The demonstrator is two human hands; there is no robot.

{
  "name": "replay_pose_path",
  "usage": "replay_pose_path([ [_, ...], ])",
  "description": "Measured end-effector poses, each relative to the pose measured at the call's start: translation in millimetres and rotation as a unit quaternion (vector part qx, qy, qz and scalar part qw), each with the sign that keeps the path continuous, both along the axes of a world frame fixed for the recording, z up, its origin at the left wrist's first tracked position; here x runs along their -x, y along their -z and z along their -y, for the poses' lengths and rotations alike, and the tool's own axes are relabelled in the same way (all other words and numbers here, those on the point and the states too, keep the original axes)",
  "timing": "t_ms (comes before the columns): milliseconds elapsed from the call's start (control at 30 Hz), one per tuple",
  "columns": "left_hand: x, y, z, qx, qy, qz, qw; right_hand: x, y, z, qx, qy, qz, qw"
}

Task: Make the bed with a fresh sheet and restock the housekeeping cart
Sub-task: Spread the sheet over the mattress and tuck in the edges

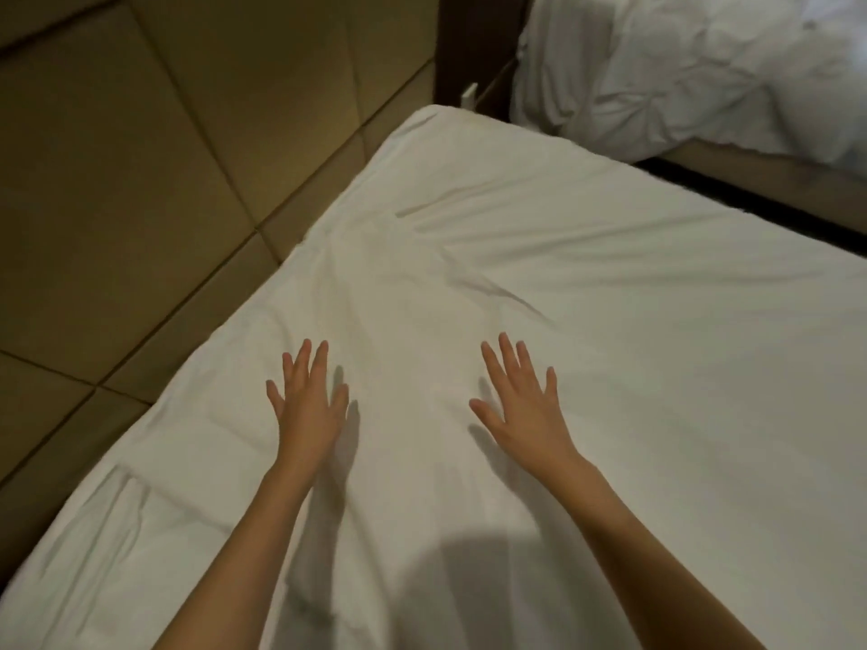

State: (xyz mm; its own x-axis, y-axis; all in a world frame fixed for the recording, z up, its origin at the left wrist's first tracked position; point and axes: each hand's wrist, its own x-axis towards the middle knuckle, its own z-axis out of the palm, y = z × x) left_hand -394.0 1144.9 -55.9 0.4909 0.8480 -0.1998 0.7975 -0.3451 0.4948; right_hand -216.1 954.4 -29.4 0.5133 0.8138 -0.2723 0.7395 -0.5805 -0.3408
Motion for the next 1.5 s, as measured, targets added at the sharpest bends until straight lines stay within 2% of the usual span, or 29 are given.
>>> replay_pose_path([
  [200, -50.3, -90.7, 155.7, -0.025, 0.162, 0.031, 0.986, 11.0, -82.1, 197.6, 0.028, 0.123, 0.016, 0.992],
  [367, -74.4, -164.0, 361.2, -0.025, 0.330, 0.059, 0.942, 61.9, -149.3, 416.3, 0.046, 0.293, 0.033, 0.954],
  [600, -56.7, -272.3, 731.7, -0.027, 0.540, 0.122, 0.832, 165.8, -244.7, 738.4, 0.022, 0.471, 0.081, 0.878],
  [767, -17.3, -316.8, 956.4, -0.019, 0.675, 0.130, 0.726, 265.5, -282.3, 938.7, 0.034, 0.605, 0.103, 0.789],
  [933, 0.7, -350.0, 1128.8, -0.009, 0.761, 0.141, 0.634, 323.8, -292.1, 1080.6, 0.048, 0.704, 0.101, 0.702],
  [1033, -11.0, -350.9, 1200.6, -0.007, 0.784, 0.139, 0.605, 321.4, -285.0, 1141.4, 0.036, 0.730, 0.099, 0.675],
  [1167, -59.5, -330.3, 1263.8, -0.001, 0.787, 0.113, 0.606, 260.8, -278.7, 1209.3, 0.022, 0.726, 0.101, 0.680],
  [1500, -214.7, -320.8, 1327.6, -0.036, 0.717, 0.098, 0.690, 46.0, -360.7, 1368.2, -0.046, 0.645, 0.203, 0.735],
])
